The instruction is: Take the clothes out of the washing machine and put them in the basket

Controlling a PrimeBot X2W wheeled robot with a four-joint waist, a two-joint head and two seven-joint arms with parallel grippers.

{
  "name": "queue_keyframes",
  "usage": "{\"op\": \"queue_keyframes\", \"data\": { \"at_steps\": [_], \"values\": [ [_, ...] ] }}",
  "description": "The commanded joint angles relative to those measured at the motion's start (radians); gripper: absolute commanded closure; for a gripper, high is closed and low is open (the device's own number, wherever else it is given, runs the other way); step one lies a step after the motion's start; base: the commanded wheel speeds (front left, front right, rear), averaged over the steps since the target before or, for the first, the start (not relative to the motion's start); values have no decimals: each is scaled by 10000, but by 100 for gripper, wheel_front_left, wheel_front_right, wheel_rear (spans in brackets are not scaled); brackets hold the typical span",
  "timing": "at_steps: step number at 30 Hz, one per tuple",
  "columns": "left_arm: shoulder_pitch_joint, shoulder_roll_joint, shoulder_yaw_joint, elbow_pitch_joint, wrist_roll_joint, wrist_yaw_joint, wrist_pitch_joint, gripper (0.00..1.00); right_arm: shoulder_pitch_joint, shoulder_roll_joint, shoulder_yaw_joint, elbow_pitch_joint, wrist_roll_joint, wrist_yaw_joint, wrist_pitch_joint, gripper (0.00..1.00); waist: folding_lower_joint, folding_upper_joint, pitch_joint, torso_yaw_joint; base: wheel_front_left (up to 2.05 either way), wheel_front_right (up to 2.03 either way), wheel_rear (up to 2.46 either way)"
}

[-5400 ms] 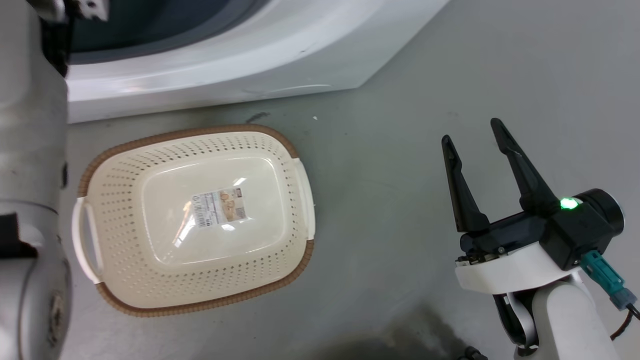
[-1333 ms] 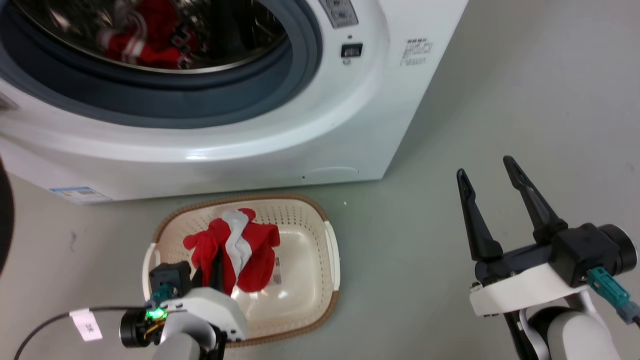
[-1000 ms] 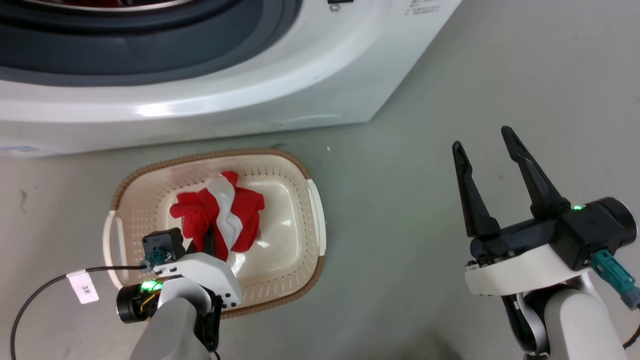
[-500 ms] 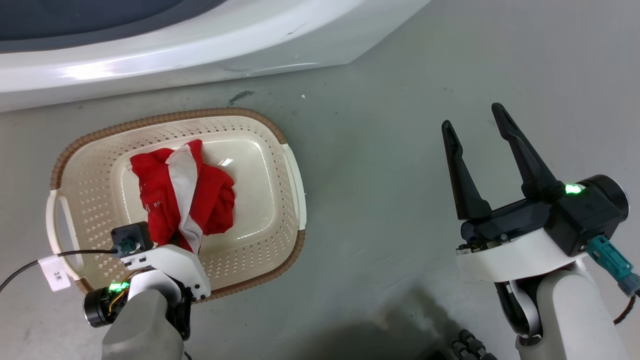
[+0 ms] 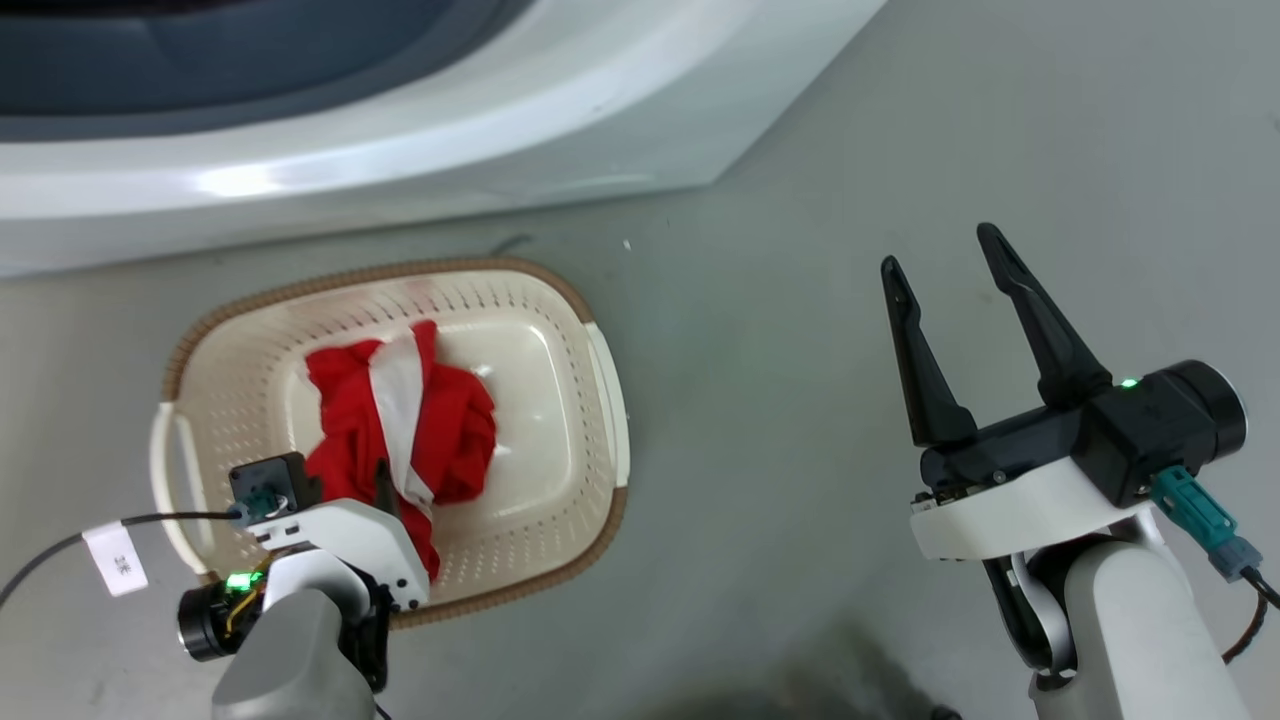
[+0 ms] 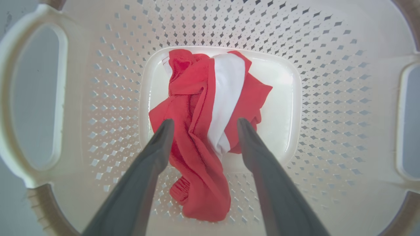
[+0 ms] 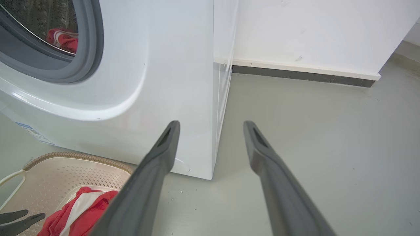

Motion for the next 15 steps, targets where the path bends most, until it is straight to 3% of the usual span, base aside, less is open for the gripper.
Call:
{"op": "queue_keyframes", "data": {
  "at_steps": [1,15],
  "values": [
    [164,-35,54,-152,13,-41,-25,0,80,19,-61,34,-31,-7,6,0,-1,0,-609,235,0,0,0],
    [2385,-576,809,-2854,567,107,-26,0,1322,17,-555,39,-173,-7,428,0,-1,0,-3608,851,0,0,0]
  ]
}}
